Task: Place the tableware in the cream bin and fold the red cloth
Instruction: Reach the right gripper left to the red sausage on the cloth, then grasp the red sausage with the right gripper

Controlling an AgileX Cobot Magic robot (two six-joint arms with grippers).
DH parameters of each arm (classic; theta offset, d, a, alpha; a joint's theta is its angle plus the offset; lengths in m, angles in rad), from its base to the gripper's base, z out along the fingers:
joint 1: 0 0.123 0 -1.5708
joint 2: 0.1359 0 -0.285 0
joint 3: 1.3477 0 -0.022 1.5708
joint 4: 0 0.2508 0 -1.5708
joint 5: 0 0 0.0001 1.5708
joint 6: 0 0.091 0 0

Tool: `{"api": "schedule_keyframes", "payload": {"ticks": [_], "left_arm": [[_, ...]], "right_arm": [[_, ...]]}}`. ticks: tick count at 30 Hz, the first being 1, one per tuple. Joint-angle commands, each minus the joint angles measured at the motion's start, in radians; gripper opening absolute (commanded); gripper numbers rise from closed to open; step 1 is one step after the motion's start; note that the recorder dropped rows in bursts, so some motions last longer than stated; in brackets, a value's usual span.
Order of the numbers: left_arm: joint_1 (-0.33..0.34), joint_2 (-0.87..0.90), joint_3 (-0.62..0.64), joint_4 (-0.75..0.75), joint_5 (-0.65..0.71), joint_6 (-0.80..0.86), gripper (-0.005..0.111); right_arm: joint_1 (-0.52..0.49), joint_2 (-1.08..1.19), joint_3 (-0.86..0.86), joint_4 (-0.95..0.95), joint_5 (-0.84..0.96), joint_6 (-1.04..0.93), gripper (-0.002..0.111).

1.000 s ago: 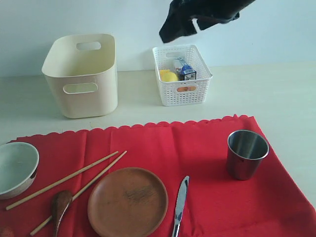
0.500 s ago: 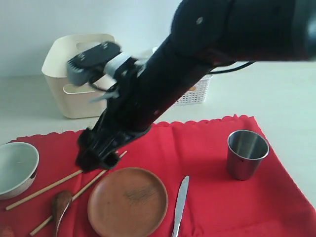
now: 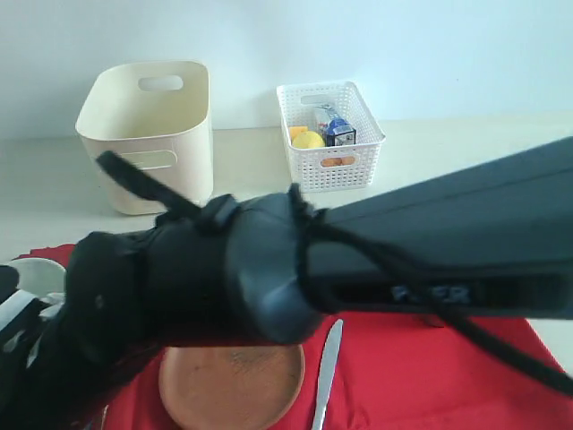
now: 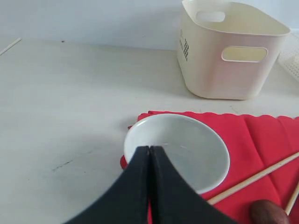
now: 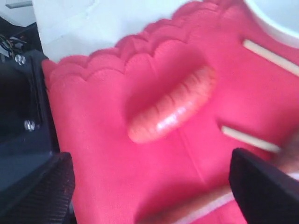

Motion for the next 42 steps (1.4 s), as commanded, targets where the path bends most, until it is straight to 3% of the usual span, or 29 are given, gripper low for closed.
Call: {"api": "schedule_keyframes", "payload": {"ticks": [1,8,17,22,26,37,42], "left_arm": [[0.000,0.004,-0.005,0.005,-0.010,-0.001,0.000],[0.000,0.004,-0.005,0.005,-0.010,-0.001,0.000],[0.000,0.004,-0.005,0.005,-0.010,-0.001,0.000],[0.000,0.004,-0.005,0.005,-0.010,-0.001,0.000],[0.000,0.004,-0.005,0.005,-0.010,-0.001,0.000],[0.000,0.004,-0.005,0.005,-0.010,-0.001,0.000],[0.000,0.004,-0.005,0.005,-0.010,-0.001,0.000]], "right_arm": [[0.031,0.086,-0.113,-0.082,-0.002,0.097,0.084],[0.038,0.191,-0.245,-0.311,0.065,0.343,0.084],[0.048,0.289,-0.370,-0.333,0.114,0.374,0.084],[0.055,0.341,-0.423,-0.446,0.188,0.458,0.076],[0.055,0.356,-0.431,-0.530,0.195,0.530,0.062],[0.055,0.349,-0.431,-0.550,0.198,0.567,0.005],[0.055,0.309,-0.431,-0.507,0.240,0.558,0.000]]}}
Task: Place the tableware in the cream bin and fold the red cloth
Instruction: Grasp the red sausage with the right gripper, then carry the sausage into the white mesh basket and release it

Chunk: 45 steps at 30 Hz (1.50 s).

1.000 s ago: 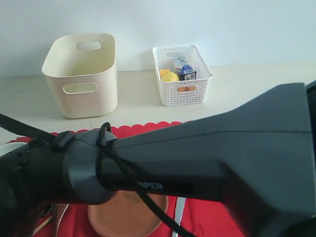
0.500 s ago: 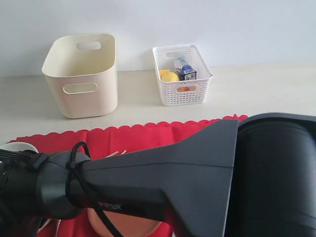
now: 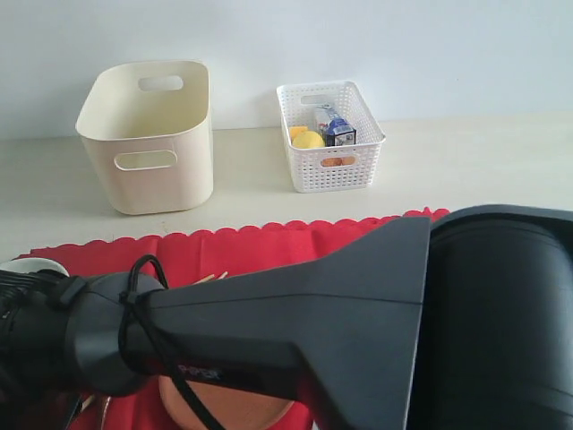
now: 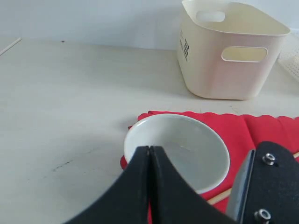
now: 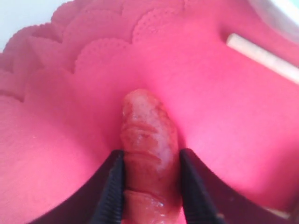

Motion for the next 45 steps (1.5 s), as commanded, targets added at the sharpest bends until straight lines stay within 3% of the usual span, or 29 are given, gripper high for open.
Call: {"api": "schedule_keyframes", "payload": {"ticks": [1,11,17,22,26,31,35,41,45], "left_arm": [[0.000,0.004,-0.005,0.005,-0.010,-0.001,0.000],[0.000,0.004,-0.005,0.005,-0.010,-0.001,0.000],[0.000,0.004,-0.005,0.005,-0.010,-0.001,0.000],[0.000,0.004,-0.005,0.005,-0.010,-0.001,0.000],[0.000,0.004,-0.005,0.005,-0.010,-0.001,0.000],[0.000,0.004,-0.005,0.005,-0.010,-0.001,0.000],[0.000,0.004,-0.005,0.005,-0.010,-0.001,0.000],[0.000,0.004,-0.005,0.005,-0.010,-0.001,0.000],[0.000,0.004,-0.005,0.005,-0.010,-0.001,0.000]], "right_arm": [[0.001,-0.057,-0.004,0.028,0.053,-0.011,0.000],[-0.025,-0.166,-0.004,-0.095,0.170,-0.027,0.000],[-0.126,-0.221,-0.004,-0.128,0.226,-0.027,0.000],[-0.271,-0.280,-0.004,-0.158,0.228,-0.029,0.000],[-0.479,-0.343,-0.004,-0.182,0.191,-0.034,0.000],[-0.688,-0.339,-0.004,-0.149,0.028,-0.050,0.000],[-0.846,-0.243,-0.073,-0.007,-0.137,-0.165,0.000],[-0.942,0.024,-0.343,0.147,-0.137,-0.292,0.000],[-0.949,0.110,-0.414,0.162,-0.132,-0.301,0.000]]}}
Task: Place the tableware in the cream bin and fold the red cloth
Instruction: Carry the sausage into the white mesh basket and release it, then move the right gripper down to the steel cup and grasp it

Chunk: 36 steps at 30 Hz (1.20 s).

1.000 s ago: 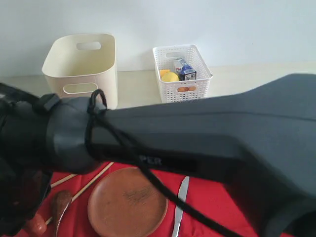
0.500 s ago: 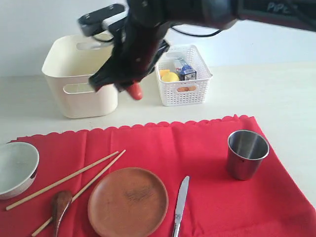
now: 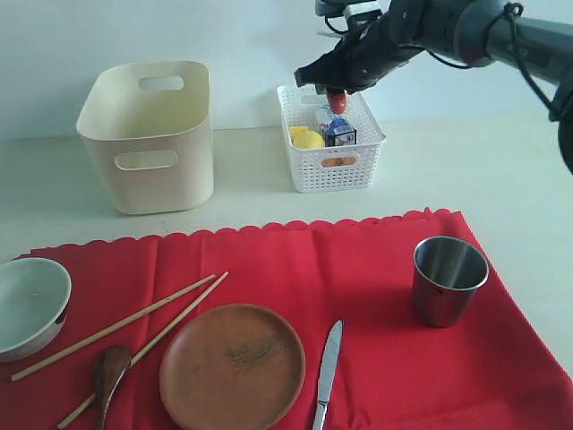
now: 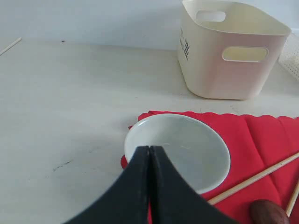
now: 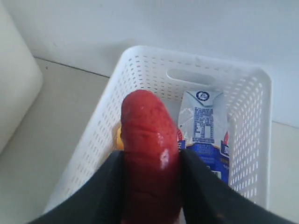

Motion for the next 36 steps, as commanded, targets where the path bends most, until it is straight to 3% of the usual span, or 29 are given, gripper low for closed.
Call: {"api": "schedule_keyframes", "payload": {"ticks": [1,6,9,16,20,26,36], "left_arm": [[0.000,0.004,-0.005,0.005,-0.010,-0.001,0.000],[0.000,0.004,-0.005,0.005,-0.010,-0.001,0.000],[0.000,0.004,-0.005,0.005,-0.010,-0.001,0.000],[0.000,0.004,-0.005,0.005,-0.010,-0.001,0.000],[0.000,0.004,-0.005,0.005,-0.010,-0.001,0.000],[0.000,0.004,-0.005,0.005,-0.010,-0.001,0.000],[0.000,0.004,-0.005,0.005,-0.010,-0.001,0.000]], "right_arm": [[-0.011,0.093,-0.075,0.032,-0.013,-0.043,0.000],[-0.008,0.130,-0.082,0.086,-0.011,-0.140,0.000],[-0.008,0.132,-0.082,0.084,-0.003,-0.147,0.008],[-0.008,0.132,-0.082,0.027,0.015,-0.138,0.059],[-0.008,0.120,-0.082,0.023,0.018,-0.108,0.076],[-0.008,0.058,-0.082,0.023,0.086,-0.054,0.080],[-0.017,-0.116,-0.080,-0.056,0.378,-0.054,0.080]]}}
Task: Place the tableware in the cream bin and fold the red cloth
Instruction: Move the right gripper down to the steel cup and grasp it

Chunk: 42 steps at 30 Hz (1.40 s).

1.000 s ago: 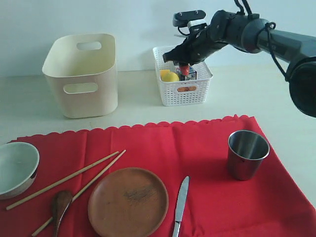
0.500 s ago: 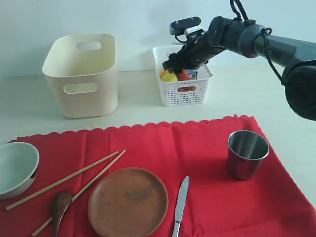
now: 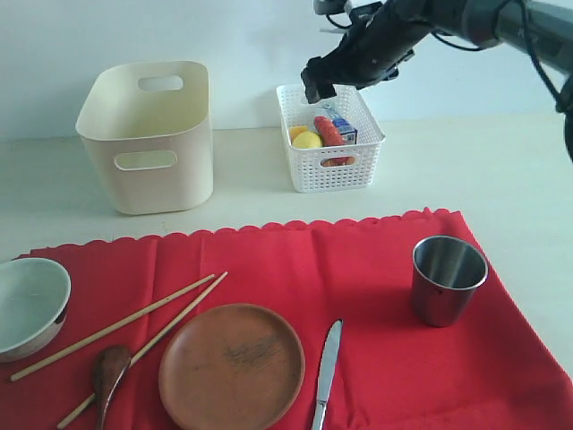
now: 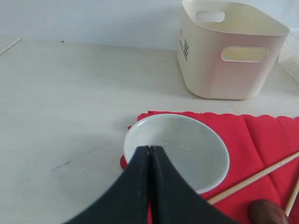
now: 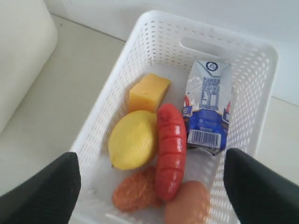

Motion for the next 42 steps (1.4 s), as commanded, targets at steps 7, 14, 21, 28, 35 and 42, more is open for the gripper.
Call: {"api": "schedule_keyframes", "payload": {"ticks": [7,14,21,28,35,42], "left_arm": [[0.000,0.004,-0.005,0.005,-0.010,-0.001,0.000],[0.000,0.004,-0.005,0.005,-0.010,-0.001,0.000],[0.000,0.004,-0.005,0.005,-0.010,-0.001,0.000],[0.000,0.004,-0.005,0.005,-0.010,-0.001,0.000],[0.000,0.004,-0.005,0.005,-0.010,-0.001,0.000],[0.000,0.004,-0.005,0.005,-0.010,-0.001,0.000]], "right_arm": [[-0.010,-0.189,-0.006,-0.036,0.263,0.020,0.080],[-0.010,-0.335,0.108,-0.058,0.312,0.046,0.078],[-0.010,-0.574,0.494,-0.093,0.117,0.055,0.078],[-0.010,-0.785,0.815,-0.097,0.015,0.051,0.078],[-0.010,-0.875,1.002,-0.097,0.082,0.048,0.078],[-0.010,-0.875,1.119,-0.100,0.037,0.048,0.078]]}}
